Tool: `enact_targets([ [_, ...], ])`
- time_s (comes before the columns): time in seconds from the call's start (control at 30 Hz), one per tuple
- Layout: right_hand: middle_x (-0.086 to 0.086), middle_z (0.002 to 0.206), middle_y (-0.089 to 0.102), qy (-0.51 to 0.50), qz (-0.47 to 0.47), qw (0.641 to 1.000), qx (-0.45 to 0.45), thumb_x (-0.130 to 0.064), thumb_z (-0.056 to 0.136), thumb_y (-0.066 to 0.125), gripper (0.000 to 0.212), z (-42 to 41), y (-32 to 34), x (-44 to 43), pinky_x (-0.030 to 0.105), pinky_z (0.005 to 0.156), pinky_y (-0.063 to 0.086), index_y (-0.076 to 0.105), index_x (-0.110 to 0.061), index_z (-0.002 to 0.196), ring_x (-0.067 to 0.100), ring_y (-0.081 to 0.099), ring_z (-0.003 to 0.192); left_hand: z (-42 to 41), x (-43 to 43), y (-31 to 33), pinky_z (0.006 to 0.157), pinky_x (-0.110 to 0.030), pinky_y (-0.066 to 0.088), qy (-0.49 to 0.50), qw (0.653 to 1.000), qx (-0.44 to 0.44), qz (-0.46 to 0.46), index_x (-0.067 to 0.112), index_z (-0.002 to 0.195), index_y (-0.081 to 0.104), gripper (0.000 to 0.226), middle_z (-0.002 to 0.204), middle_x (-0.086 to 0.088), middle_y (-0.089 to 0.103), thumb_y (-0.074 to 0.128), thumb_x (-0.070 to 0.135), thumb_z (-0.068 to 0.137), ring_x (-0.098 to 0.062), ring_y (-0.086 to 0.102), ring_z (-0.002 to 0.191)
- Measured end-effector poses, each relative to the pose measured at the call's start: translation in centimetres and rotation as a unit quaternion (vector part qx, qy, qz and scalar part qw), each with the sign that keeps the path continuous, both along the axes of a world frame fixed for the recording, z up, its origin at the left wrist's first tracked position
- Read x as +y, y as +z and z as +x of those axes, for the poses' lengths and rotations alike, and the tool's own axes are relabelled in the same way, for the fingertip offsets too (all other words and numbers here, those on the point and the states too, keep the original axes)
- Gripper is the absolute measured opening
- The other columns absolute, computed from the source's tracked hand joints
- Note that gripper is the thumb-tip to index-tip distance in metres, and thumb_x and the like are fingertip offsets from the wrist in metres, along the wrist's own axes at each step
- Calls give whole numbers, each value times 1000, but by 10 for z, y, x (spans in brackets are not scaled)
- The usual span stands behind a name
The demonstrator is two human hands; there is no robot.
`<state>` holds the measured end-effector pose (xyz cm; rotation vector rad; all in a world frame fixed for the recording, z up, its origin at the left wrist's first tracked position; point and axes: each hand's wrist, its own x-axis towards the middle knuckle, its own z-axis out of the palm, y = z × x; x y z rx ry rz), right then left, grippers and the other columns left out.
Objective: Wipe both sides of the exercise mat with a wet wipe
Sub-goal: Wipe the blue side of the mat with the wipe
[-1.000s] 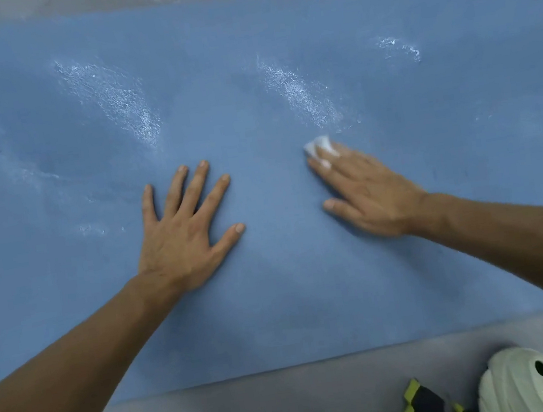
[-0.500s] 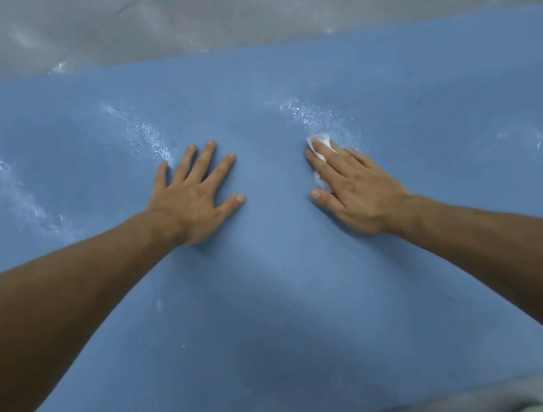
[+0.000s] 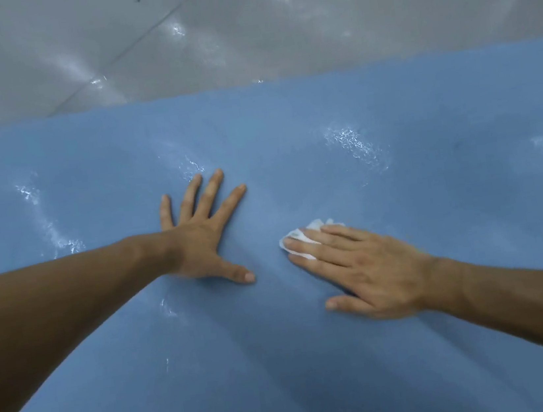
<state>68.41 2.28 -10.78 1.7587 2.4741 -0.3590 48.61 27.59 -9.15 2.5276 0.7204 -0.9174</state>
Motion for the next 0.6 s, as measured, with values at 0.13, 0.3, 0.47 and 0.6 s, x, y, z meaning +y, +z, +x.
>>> enact_targets([
  [0.13,-1,175,-3,-45,-4,999,-9,-58,110,20,73,28,-4,45,42,129,11,6,-16,167,16,-4,161,-2,-2,2,116,-64,-24,13,999,-27,-13,59,144,-36,148,146,21,-57,70,95,47,-14,-53,138],
  [0.3,-1,175,4,-66,9,998,-10,-60,109,17,73,49,-8,95,39,129,7,11,-17,167,14,1,161,-2,-5,3,117,-65,-22,39,997,-59,-3,59,147,-32,152,151,22,-52,73,95,42,-12,-49,141],
  [0.47,0,175,4,-78,14,997,3,-61,108,14,74,67,-9,134,38,129,4,11,-16,167,15,2,161,1,-5,7,117,-65,-21,53,997,-56,0,56,150,-30,155,153,21,-50,74,94,42,-12,-48,142],
  [0.6,-1,175,-2,-145,-7,989,28,-65,102,6,81,83,-3,188,37,130,2,5,-17,167,15,-4,161,3,-4,10,116,-66,-21,53,998,-39,-7,56,149,-32,155,152,20,-51,73,95,42,-13,-50,141],
])
